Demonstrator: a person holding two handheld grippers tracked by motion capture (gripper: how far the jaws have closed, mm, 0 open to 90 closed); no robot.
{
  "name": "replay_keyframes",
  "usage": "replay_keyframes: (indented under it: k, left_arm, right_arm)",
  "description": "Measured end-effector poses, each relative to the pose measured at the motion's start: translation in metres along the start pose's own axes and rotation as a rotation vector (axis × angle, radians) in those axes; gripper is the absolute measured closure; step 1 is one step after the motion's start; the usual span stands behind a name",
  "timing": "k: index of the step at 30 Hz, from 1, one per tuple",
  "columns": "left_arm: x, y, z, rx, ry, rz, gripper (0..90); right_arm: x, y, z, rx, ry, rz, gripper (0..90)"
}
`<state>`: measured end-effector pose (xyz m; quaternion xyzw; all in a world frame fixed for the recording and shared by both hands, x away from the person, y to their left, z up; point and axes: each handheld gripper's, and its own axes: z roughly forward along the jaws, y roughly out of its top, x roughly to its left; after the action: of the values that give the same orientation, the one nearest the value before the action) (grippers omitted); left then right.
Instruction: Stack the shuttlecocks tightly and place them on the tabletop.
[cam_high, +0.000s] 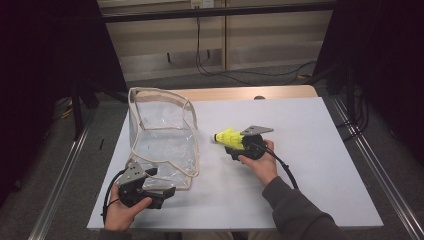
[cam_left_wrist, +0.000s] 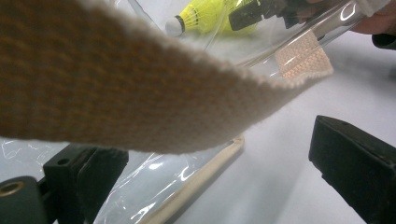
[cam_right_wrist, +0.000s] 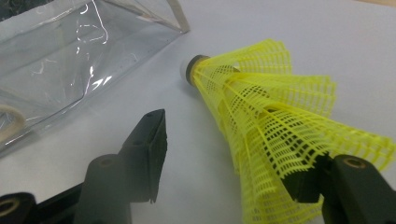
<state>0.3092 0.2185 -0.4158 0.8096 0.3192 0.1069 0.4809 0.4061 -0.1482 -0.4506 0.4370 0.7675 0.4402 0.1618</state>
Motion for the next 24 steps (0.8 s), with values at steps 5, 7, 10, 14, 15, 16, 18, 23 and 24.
replay_keyframes:
  k: [5, 7, 10, 14, 15, 16, 18, 23, 24]
  left_arm:
    - [0.0000, 0.0000, 0.0000, 0.001, 0.001, 0.000, 4.6]
    - [0.0001, 0.0000, 0.0001, 0.001, 0.001, 0.001, 4.7]
    - [0.0000, 0.0001, 0.0003, 0.003, 0.002, 0.000, 4.7]
    - [0.0000, 0.0002, 0.0002, 0.002, 0.002, -0.001, 4.7]
    - [0.0002, 0.0002, 0.0002, 0.003, 0.000, -0.001, 4.7]
    - [0.0001, 0.0001, 0.0003, 0.002, 0.001, -0.001, 4.7]
    - [0.0002, 0.0003, 0.0002, 0.006, 0.001, 0.000, 4.7]
    - [0.0002, 0.0002, 0.0004, 0.001, 0.001, -0.001, 4.7]
    - [0.0003, 0.0003, 0.0002, 0.005, 0.001, 0.000, 4.6]
  right_arm:
    - [0.0006, 0.0001, 0.0014, 0.002, -0.008, 0.007, 40.9]
    - [0.0001, -0.0004, 0.0019, 0.006, -0.017, -0.008, 46.5]
    - [0.0009, 0.0003, 0.0016, -0.008, -0.014, -0.010, 52.2]
    - [0.0005, 0.0005, 0.0025, -0.011, -0.017, -0.005, 55.3]
    - [0.0000, 0.0003, 0.0028, -0.009, -0.017, -0.003, 55.4]
    - [-0.0005, 0.0001, 0.0030, -0.007, -0.019, -0.002, 55.5]
    - [-0.0013, -0.0001, 0.0030, -0.009, -0.024, 0.002, 56.3]
    - [-0.0014, 0.0002, 0.0036, -0.016, -0.031, 0.008, 56.2]
    - [-0.0015, 0.0000, 0.0040, -0.016, -0.033, 0.013, 54.3]
